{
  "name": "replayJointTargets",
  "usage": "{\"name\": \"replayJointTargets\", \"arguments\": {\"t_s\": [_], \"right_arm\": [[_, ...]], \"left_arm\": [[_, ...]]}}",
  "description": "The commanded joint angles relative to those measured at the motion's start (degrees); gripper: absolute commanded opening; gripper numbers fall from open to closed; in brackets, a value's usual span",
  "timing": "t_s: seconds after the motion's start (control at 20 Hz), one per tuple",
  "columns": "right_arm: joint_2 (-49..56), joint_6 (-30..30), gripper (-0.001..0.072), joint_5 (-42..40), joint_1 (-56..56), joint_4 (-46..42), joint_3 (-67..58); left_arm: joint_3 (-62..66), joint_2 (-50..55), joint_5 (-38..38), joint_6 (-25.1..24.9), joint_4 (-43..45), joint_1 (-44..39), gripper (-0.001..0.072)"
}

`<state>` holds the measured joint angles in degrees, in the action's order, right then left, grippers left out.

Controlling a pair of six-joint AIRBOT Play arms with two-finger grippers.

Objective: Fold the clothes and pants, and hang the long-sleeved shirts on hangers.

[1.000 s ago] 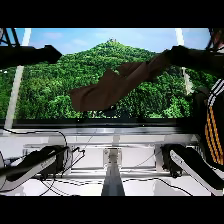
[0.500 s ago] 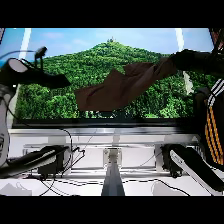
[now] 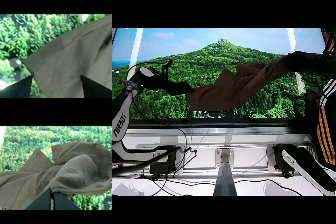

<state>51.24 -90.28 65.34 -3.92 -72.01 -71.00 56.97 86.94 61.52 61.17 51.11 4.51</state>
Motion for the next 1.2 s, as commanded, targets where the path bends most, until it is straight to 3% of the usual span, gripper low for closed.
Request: {"name": "replayJointTargets", "arguments": {"t_s": [0.0,0.2,0.25,0.35,0.4,0.45,0.6,0.85,1.0,1.15], "right_arm": [[0.0,-0.1,0.0013,0.0,-0.1,0.0,0.0],[0.0,-0.1,0.0014,0.0,-0.1,0.2,0.0],[0.0,-0.1,0.0013,0.0,0.0,0.2,0.0],[0.0,-0.1,0.0014,-0.1,0.0,0.2,0.0],[0.0,-0.1,0.0014,-0.5,0.0,0.2,0.0],[0.0,-0.1,0.0013,-1.0,0.0,0.2,0.0],[0.0,1.6,0.0014,-4.8,0.0,-0.7,-0.2],[-0.1,4.5,0.0013,-9.4,0.0,-10.9,-3.1],[-1.0,4.9,0.0013,-9.3,0.0,-13.7,-8.1],[-3.7,8.5,0.0014,-9.1,0.0,-12.5,-13.9]], "left_arm": [[-0.1,1.9,-1.2,-0.8,-0.1,0.0,0.0695],[-0.1,4.0,-0.9,-0.8,-0.2,-0.5,0.0691],[-0.1,4.1,-0.9,-0.8,-0.3,-0.6,0.0640],[0.0,4.1,-0.9,-0.8,-1.4,-0.6,0.0234],[0.0,4.1,-0.9,-0.8,-2.2,-0.6,0.0086],[0.2,3.9,-0.8,-1.1,-3.6,-0.6,0.0016],[4.5,1.9,2.4,-6.3,-10.0,0.2,0.0014],[24.1,-7.8,3.7,-6.6,-14.3,5.6,0.0013],[34.6,-16.0,-2.5,-6.5,-18.9,11.1,0.0013],[36.9,-25.6,-14.8,-6.6,-19.8,15.1,0.0013]]}}
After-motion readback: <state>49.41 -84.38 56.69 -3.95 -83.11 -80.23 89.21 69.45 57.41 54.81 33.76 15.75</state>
